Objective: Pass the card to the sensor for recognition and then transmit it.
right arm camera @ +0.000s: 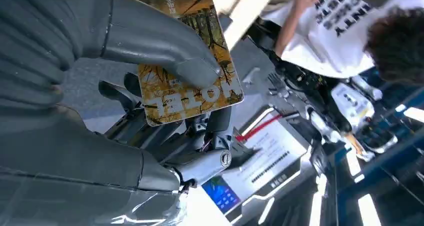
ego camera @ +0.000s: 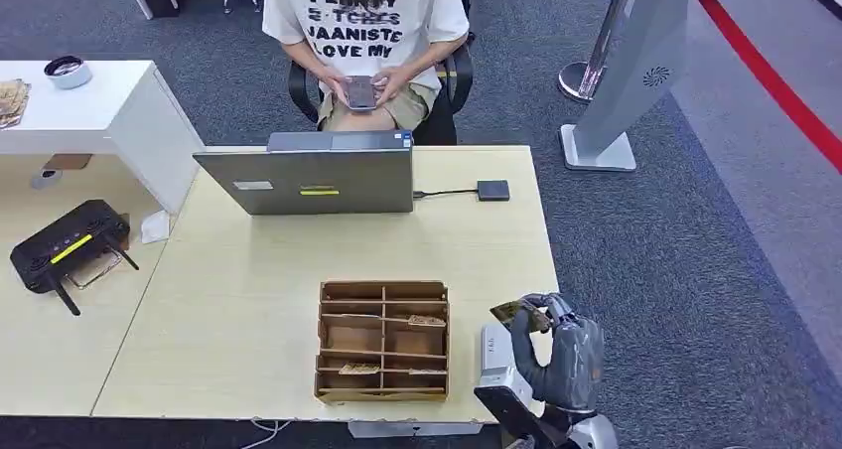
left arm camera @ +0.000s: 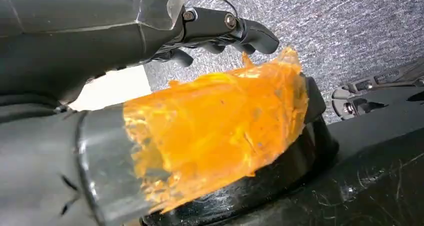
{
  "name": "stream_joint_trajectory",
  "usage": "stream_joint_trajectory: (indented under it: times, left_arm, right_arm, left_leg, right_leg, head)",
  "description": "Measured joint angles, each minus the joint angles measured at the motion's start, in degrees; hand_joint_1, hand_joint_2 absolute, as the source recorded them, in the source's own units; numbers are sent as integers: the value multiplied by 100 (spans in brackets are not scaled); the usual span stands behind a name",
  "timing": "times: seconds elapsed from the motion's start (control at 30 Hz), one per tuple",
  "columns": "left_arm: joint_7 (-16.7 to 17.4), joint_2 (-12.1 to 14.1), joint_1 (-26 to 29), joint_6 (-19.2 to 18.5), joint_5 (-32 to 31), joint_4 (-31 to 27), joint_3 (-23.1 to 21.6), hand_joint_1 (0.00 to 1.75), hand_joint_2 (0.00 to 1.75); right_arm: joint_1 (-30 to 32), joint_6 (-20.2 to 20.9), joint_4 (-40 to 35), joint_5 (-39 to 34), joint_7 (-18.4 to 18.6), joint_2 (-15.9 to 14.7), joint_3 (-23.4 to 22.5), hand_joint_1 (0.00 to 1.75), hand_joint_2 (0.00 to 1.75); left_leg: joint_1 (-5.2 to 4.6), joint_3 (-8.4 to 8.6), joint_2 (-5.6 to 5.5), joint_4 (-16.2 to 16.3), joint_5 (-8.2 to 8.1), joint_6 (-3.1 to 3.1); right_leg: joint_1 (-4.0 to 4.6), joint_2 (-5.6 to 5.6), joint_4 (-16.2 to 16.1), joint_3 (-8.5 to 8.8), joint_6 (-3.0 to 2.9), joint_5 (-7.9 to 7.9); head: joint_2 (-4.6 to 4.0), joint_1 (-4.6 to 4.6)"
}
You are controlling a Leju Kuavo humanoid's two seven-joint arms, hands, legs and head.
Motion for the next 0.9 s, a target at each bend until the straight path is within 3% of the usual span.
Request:
stream_joint_trajectory:
  times: [0.5, 0.7, 0.9]
  left_arm:
    - [-37, 2, -7, -59, -230, 0, 0, 0, 0]
    - [-50, 2, -21, -138, -531, 0, -124, 0, 0]
    - [-52, 2, -44, -230, -815, 0, -365, 0, 0]
  right_arm:
    - [42, 2, -500, -15, -684, 452, -393, 175, 175]
    - [-176, 4, -500, 630, -1075, 618, -395, 175, 175]
    - [-723, 4, -448, 1458, -1020, 712, -290, 175, 175]
  left_leg:
    - [0, 0, 1, 0, 0, 0]
    - [1, -1, 0, 0, 0, 0]
    - [0, 1, 1, 0, 1, -1]
  right_leg:
    - [0, 1, 0, 0, 0, 0]
    - [0, 0, 0, 1, 0, 0]
    - [0, 1, 2, 1, -1, 1]
  head:
    - [0, 0]
    - [0, 0]
    - [0, 0]
